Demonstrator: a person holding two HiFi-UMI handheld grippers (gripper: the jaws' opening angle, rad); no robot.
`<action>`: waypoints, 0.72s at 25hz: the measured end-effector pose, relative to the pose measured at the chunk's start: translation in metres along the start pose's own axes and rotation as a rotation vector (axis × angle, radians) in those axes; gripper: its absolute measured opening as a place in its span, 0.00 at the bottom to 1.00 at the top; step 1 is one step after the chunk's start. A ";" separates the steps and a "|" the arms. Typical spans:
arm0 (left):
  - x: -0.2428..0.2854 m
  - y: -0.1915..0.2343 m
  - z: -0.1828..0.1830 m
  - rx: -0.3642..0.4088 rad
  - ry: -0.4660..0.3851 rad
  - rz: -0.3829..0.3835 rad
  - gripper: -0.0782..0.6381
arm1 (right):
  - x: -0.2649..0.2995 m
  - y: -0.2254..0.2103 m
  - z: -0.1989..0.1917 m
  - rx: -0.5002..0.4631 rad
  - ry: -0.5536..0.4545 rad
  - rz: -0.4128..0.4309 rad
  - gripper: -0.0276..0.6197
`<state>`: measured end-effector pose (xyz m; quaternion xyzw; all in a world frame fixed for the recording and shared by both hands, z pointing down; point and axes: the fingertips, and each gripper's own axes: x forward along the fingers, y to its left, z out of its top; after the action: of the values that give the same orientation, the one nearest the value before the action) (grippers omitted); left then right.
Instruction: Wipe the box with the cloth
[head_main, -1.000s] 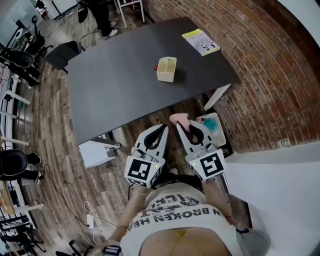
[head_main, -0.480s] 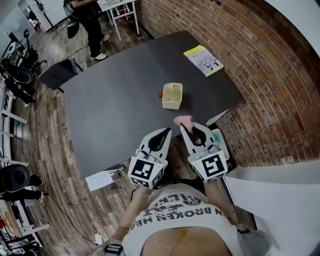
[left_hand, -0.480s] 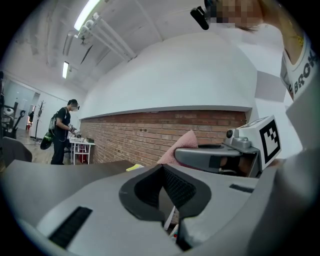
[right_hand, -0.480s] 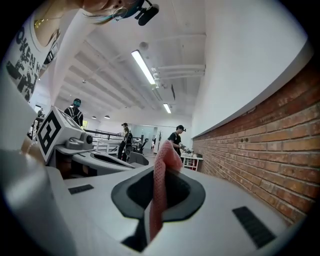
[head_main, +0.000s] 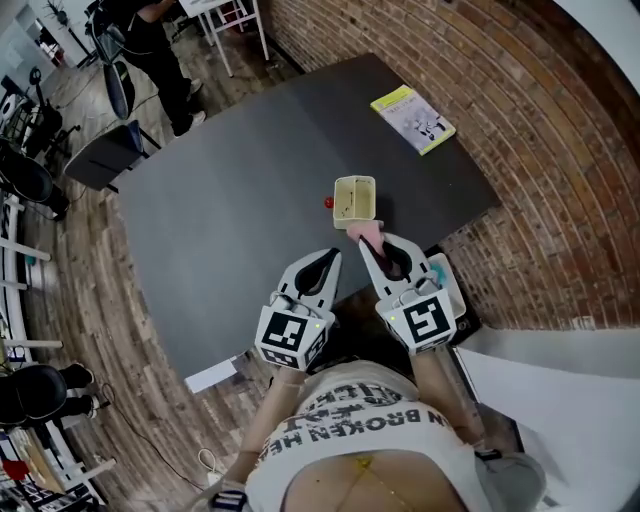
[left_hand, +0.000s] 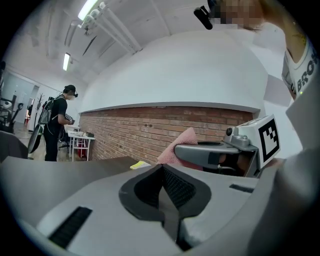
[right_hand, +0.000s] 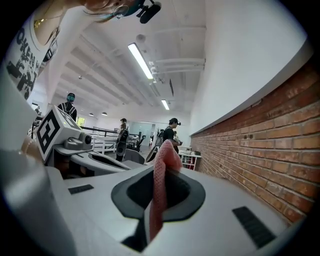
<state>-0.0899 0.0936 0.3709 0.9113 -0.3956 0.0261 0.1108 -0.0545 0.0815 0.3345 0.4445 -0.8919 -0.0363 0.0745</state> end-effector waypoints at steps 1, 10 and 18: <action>0.004 0.004 0.000 -0.009 0.004 0.000 0.12 | 0.002 -0.006 -0.001 -0.001 0.004 -0.006 0.07; 0.060 0.031 0.003 -0.043 0.020 0.058 0.12 | 0.043 -0.060 -0.014 -0.001 0.031 0.062 0.07; 0.121 0.049 0.000 -0.050 0.086 0.129 0.12 | 0.082 -0.102 -0.022 0.020 0.046 0.189 0.07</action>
<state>-0.0429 -0.0256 0.3957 0.8788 -0.4490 0.0625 0.1487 -0.0189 -0.0455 0.3513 0.3600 -0.9282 -0.0100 0.0938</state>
